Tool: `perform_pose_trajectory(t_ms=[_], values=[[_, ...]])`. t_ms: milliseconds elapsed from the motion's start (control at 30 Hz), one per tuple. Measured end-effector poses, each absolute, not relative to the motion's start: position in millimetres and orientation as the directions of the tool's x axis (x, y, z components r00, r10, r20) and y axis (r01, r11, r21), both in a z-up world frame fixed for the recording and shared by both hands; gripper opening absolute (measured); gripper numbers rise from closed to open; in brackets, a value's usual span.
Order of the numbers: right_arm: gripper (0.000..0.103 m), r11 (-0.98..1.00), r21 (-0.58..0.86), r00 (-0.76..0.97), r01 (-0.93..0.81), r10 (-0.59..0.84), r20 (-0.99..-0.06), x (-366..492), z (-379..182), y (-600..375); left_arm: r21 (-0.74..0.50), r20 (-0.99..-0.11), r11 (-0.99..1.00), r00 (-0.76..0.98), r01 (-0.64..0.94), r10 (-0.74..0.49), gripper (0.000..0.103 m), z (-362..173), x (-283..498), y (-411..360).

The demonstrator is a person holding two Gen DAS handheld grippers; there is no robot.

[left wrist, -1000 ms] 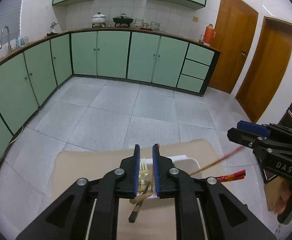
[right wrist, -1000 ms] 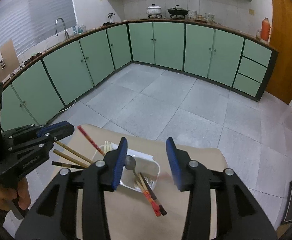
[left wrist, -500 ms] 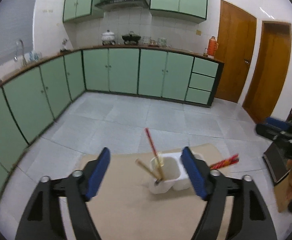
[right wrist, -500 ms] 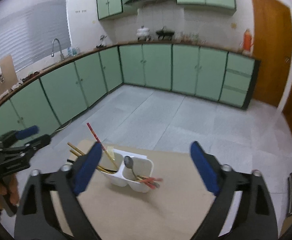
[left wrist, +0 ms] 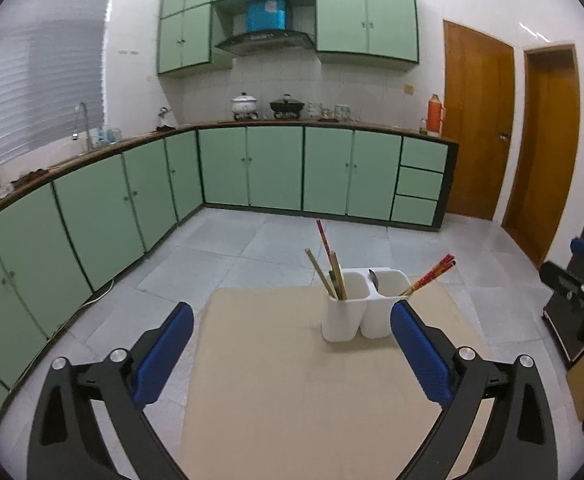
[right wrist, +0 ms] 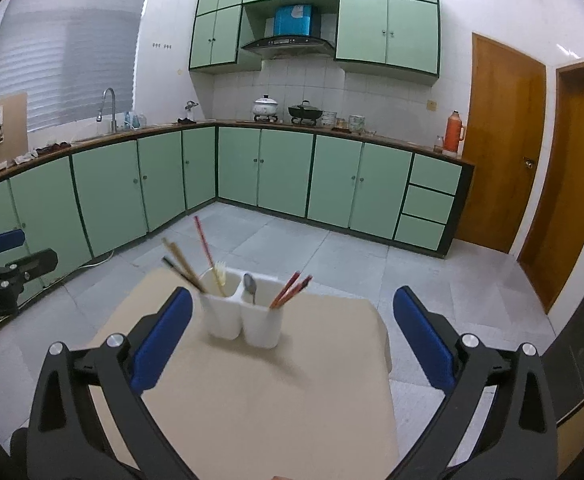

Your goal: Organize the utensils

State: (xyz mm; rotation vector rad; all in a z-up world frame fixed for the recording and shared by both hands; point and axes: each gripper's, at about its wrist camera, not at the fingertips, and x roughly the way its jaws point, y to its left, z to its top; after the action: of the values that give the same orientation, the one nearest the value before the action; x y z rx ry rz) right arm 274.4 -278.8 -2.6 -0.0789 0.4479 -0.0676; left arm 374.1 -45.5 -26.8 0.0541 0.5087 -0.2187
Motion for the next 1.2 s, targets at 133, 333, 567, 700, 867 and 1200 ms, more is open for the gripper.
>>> perform_pose_trajectory(t_ms=[133, 333, 567, 700, 867, 1200], values=[[0.097, 0.997, -0.053, 0.897, 0.052, -0.07, -0.436, 246.6, -3.8, -275.0, -0.016, -0.497, 0.977, 0.846, 0.214, -0.194, 0.097, -28.3, 338.7, -41.1], [0.097, 0.998, -0.046, 0.901, 0.048, -0.063, -0.428, 201.3, -2.9, -260.4, -0.012, -0.506, 0.984, 0.848, 0.175, -0.157, 0.097, -35.2, 289.4, -29.0], [0.098, 0.996, -0.054, 0.889, 0.074, -0.09, -0.449, 159.5, -13.7, -240.9, 0.023, -0.497, 0.998, 0.867, 0.066, -0.046, 0.097, -38.8, 235.3, -17.3], [0.098, 0.995, -0.046, 0.872, 0.092, -0.103, -0.478, 130.9, -28.1, -233.4, -0.009, -0.484, 0.999, 0.874, 0.036, -0.035, 0.097, -40.5, 197.7, -8.6], [0.098, 0.994, -0.028, 0.865, 0.107, -0.107, -0.49, 95.1, -35.9, -228.6, 0.013, -0.481, 0.998, 0.876, 0.06, -0.046, 0.097, -46.3, 152.2, -7.4], [0.098, 0.989, 0.027, 0.891, 0.145, -0.118, -0.437, 20.8, -32.7, -220.7, -0.055, -0.505, 0.996, 0.863, -0.067, 0.03, 0.097, -52.3, 76.8, 17.6]])
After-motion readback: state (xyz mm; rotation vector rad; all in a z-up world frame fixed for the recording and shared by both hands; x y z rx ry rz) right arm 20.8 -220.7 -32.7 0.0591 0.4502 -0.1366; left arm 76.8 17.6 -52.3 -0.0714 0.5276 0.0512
